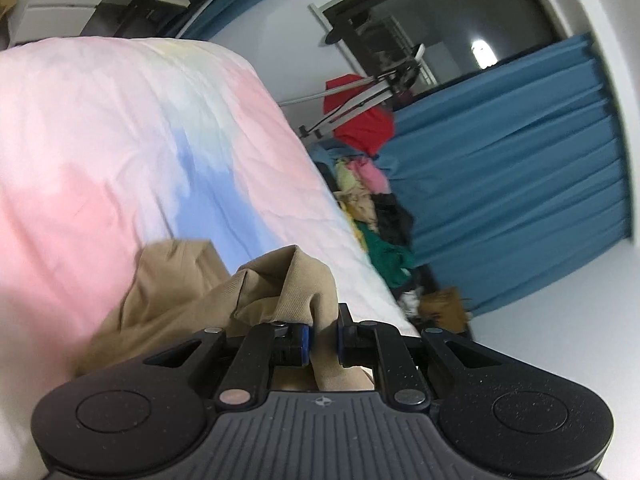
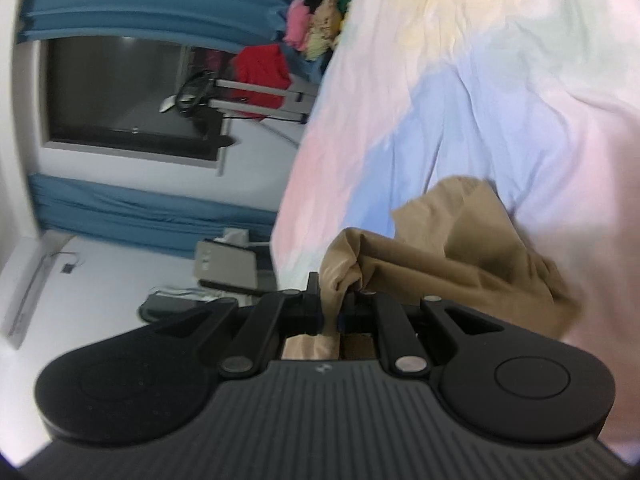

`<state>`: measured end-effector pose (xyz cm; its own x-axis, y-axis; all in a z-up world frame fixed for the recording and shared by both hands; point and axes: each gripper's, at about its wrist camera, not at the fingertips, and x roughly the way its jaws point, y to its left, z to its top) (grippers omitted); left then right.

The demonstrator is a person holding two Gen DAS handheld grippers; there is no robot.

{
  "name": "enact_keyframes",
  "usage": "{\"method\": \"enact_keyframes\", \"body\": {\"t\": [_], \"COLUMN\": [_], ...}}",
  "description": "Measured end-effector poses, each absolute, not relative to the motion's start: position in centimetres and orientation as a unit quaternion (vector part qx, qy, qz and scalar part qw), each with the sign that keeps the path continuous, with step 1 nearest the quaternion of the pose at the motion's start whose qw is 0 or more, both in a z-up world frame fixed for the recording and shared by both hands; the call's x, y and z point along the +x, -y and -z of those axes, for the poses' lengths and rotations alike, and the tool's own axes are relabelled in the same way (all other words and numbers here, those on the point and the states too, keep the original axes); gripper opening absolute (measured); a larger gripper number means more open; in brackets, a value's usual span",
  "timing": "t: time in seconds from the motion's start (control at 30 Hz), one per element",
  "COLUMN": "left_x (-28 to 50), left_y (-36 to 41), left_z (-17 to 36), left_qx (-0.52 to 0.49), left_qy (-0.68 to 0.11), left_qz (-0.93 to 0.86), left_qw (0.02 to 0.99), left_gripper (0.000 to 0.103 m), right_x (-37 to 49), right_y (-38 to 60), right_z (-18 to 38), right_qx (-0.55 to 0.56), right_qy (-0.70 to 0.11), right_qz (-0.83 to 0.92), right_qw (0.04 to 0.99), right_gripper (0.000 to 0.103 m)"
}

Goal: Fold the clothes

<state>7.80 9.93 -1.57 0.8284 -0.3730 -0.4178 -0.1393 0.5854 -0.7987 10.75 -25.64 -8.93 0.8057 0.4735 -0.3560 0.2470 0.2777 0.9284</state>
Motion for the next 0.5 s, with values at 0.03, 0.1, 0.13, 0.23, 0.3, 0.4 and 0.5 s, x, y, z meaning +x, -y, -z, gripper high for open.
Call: {"method": "enact_keyframes", "body": {"t": [0.03, 0.1, 0.13, 0.23, 0.3, 0.4, 0.5], "left_x": [8.9, 11.4, 12.3, 13.8, 14.7, 15.3, 15.9], "left_y": [-9.9, -10.0, -10.0, -9.7, -9.4, -9.3, -8.9], "left_z": [2.3, 3.9, 4.7, 6.8, 8.0, 8.7, 9.0], "left_qx": [-0.444, -0.435, -0.432, -0.412, -0.393, -0.395, -0.383], "left_qy": [-0.287, -0.291, -0.292, -0.294, -0.295, -0.287, -0.279], "left_qz": [0.068, 0.068, 0.071, 0.08, 0.078, 0.074, 0.074], "left_qw": [0.846, 0.85, 0.85, 0.858, 0.868, 0.869, 0.877], "left_gripper": [0.013, 0.013, 0.013, 0.013, 0.013, 0.015, 0.018], "right_x": [11.6, 13.2, 13.8, 15.4, 16.5, 17.5, 18.1], "right_y": [25.6, 25.6, 25.7, 25.9, 26.0, 25.8, 25.7], "right_z": [9.6, 11.0, 11.7, 13.3, 14.3, 15.3, 15.4], "right_qx": [0.596, 0.598, 0.595, 0.57, 0.562, 0.583, 0.58], "right_qy": [-0.307, -0.316, -0.32, -0.335, -0.347, -0.349, -0.35], "right_qz": [-0.072, -0.071, -0.071, -0.07, -0.069, -0.069, -0.074], "right_qw": [0.738, 0.733, 0.734, 0.747, 0.747, 0.73, 0.732], "right_gripper": [0.011, 0.011, 0.011, 0.012, 0.012, 0.012, 0.012]}}
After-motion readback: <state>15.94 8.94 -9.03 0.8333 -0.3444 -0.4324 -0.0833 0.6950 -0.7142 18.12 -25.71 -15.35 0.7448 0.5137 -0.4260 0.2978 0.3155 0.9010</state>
